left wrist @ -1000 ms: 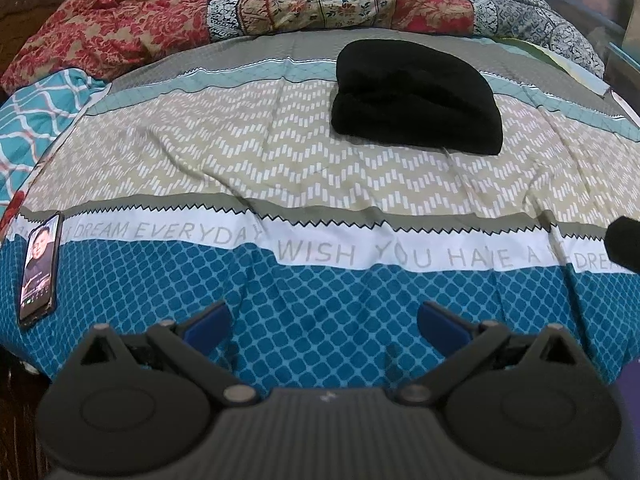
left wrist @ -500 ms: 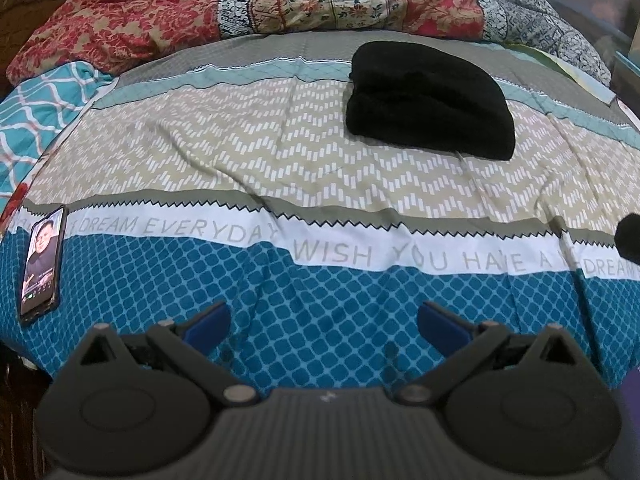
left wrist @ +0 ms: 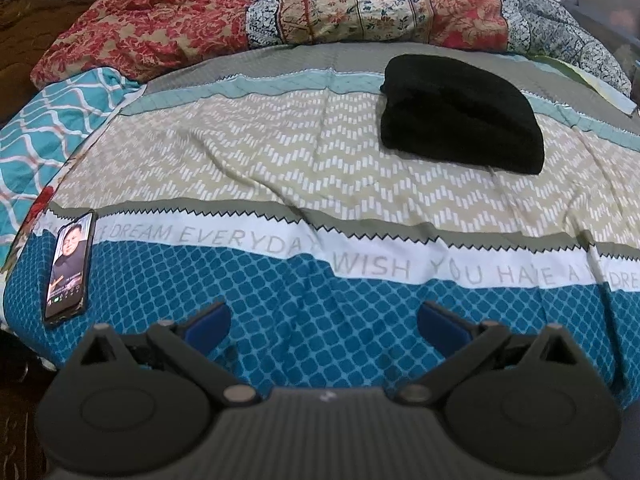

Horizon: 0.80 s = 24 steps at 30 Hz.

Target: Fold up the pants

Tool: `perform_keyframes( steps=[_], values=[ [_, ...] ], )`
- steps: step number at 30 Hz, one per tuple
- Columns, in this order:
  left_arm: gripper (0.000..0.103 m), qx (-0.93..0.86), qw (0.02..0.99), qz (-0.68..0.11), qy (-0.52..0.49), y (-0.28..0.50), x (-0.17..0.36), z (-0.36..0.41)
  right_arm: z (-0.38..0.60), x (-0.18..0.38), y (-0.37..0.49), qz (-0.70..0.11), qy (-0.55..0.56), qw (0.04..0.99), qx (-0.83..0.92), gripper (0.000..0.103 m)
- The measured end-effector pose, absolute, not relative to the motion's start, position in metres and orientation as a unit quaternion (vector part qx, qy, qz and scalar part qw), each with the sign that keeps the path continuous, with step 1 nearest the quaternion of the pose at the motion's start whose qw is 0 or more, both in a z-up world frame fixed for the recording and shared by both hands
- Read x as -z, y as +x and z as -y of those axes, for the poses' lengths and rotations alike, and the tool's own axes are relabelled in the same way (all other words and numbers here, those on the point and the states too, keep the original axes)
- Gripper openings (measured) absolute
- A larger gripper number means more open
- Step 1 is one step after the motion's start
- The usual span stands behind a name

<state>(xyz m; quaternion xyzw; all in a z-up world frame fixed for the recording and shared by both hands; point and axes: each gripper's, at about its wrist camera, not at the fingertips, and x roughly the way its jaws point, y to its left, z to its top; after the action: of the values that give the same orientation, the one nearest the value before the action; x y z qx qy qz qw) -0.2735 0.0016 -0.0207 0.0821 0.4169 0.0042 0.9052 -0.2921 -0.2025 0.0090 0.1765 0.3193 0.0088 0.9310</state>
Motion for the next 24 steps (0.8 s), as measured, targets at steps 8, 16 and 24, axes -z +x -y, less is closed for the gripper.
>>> perform_keyframes(
  steps=[8, 16, 24],
  values=[
    [0.103, -0.015, 0.899, -0.431, 0.08, -0.2724, 0.0245, -0.0058, 0.2015, -0.007, -0.2914, -0.323, 0.177, 0.929, -0.008, 0.103],
    [0.103, -0.026, 0.902, -0.42, 0.096, -0.2746, 0.0204, -0.0038, 0.2013, -0.005, -0.2909, -0.326, 0.178, 0.928, -0.012, 0.103],
    [0.103, -0.036, 0.9, -0.419, 0.118, -0.272, 0.0213, 0.0012, 0.2076, -0.0033, -0.2919, -0.323, 0.191, 0.927, -0.006, 0.103]
  ],
)
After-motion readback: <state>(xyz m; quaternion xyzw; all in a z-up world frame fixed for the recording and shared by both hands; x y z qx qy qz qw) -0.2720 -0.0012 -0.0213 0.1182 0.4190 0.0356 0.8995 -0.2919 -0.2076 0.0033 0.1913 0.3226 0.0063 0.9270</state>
